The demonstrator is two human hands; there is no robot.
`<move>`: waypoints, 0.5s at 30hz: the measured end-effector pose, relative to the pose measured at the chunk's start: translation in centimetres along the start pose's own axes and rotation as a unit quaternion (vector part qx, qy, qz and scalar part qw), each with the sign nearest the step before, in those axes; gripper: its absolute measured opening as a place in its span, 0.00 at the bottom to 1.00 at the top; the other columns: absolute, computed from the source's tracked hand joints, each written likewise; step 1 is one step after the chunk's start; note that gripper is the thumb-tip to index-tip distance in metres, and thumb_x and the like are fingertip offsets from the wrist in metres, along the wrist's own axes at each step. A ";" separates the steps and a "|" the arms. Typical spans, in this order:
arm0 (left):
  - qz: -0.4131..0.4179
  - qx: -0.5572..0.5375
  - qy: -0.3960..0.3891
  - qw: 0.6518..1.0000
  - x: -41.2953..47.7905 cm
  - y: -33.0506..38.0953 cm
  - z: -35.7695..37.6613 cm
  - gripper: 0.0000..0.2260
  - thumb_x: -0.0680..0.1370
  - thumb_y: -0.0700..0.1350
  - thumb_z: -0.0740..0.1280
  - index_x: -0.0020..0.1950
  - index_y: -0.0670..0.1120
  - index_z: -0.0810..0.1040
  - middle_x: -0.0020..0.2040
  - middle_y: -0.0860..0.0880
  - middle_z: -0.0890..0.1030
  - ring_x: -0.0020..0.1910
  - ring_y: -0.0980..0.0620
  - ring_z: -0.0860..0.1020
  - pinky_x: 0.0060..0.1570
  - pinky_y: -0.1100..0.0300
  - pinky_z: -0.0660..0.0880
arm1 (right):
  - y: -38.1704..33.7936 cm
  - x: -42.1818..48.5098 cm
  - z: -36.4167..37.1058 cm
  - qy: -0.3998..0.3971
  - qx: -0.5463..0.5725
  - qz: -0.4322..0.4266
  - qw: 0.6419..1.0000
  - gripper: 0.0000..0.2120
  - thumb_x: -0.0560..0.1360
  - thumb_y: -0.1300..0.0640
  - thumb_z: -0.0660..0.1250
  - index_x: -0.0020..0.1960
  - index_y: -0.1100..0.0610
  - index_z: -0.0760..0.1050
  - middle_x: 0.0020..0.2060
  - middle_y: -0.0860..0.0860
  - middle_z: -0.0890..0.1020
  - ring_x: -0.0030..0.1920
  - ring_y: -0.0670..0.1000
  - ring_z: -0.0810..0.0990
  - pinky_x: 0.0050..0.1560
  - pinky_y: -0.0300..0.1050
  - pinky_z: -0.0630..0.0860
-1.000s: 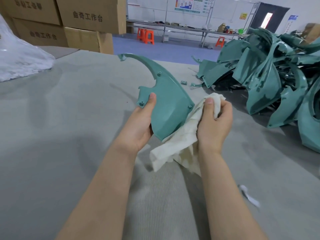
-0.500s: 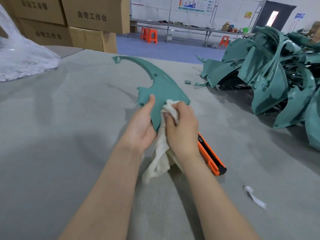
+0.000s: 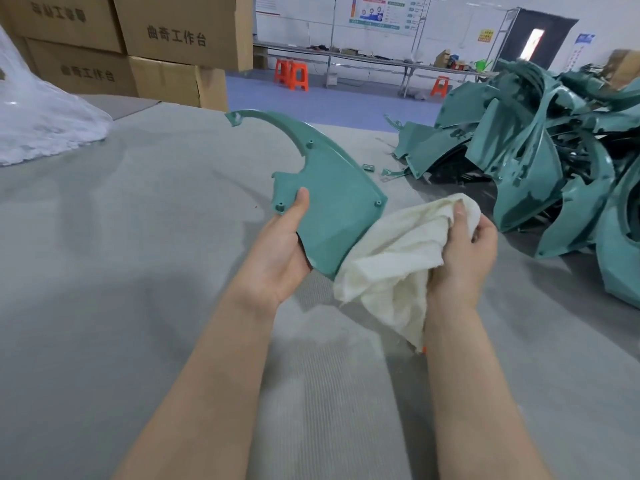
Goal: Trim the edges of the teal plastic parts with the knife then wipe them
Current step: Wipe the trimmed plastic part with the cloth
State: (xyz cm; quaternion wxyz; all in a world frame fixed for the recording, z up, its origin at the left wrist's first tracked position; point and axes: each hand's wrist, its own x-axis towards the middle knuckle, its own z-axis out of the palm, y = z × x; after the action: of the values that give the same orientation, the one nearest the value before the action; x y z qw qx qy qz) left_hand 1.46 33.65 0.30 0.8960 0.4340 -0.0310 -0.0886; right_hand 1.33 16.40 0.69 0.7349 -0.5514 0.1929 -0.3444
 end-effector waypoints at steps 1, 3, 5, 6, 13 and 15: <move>-0.002 0.000 0.000 1.000 0.0 0.0 0.0 0.20 0.82 0.52 0.55 0.70 0.43 0.71 0.63 0.46 0.79 0.60 0.49 0.79 0.55 0.54 0.78 | -0.2 -0.7 0.4 -0.029 0.001 -0.010 1.000 0.04 0.79 0.54 0.65 0.52 0.52 0.71 0.43 0.45 0.77 0.41 0.42 0.76 0.40 0.30 0.74; 0.003 0.003 0.001 1.000 0.1 -0.1 0.3 0.20 0.83 0.52 0.54 0.70 0.42 0.71 0.63 0.44 0.79 0.61 0.48 0.78 0.58 0.55 0.77 | -0.1 -2.4 1.4 -0.101 -0.027 -0.074 0.992 0.06 0.79 0.56 0.66 0.53 0.49 0.71 0.47 0.44 0.78 0.47 0.41 0.77 0.50 0.36 0.75; 0.012 0.001 -0.004 1.000 0.1 -0.2 0.5 0.20 0.83 0.52 0.54 0.67 0.42 0.74 0.61 0.44 0.80 0.59 0.49 0.79 0.58 0.55 0.76 | 0.6 -4.8 2.5 -0.211 -0.096 -0.178 0.956 0.11 0.79 0.60 0.64 0.58 0.48 0.72 0.52 0.39 0.76 0.53 0.33 0.75 0.57 0.33 0.70; 0.019 0.000 -0.004 1.000 0.2 -0.3 0.5 0.19 0.82 0.53 0.54 0.63 0.43 0.76 0.57 0.46 0.82 0.55 0.50 0.81 0.55 0.58 0.78 | 1.2 -6.2 2.9 -0.276 -0.139 -0.226 0.924 0.14 0.79 0.61 0.63 0.63 0.49 0.72 0.56 0.39 0.75 0.57 0.31 0.72 0.60 0.30 0.66; 0.000 -0.107 0.019 0.994 0.2 2.1 -2.4 0.29 0.76 0.69 0.52 0.36 0.45 0.75 0.31 0.50 0.76 0.34 0.55 0.76 0.42 0.64 0.75 | 4.0 -10.7 4.4 -0.420 -0.289 -0.399 0.762 0.18 0.81 0.59 0.59 0.70 0.58 0.72 0.71 0.55 0.70 0.73 0.55 0.66 0.74 0.49 0.59; 0.053 -0.137 0.038 0.988 0.2 2.4 -2.7 0.30 0.78 0.67 0.53 0.36 0.45 0.81 0.34 0.49 0.80 0.37 0.54 0.78 0.44 0.62 0.76 | 3.8 -10.6 4.0 -0.403 -0.270 -0.408 0.773 0.16 0.78 0.61 0.60 0.63 0.58 0.78 0.64 0.55 0.79 0.66 0.55 0.75 0.67 0.45 0.69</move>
State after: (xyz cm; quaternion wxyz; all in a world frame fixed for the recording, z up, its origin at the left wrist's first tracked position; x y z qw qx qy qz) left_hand 2.31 37.16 0.54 0.9509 0.3083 -0.0081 -0.0277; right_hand -2.21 27.37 -2.62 0.3567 -0.8422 -0.2797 -0.2919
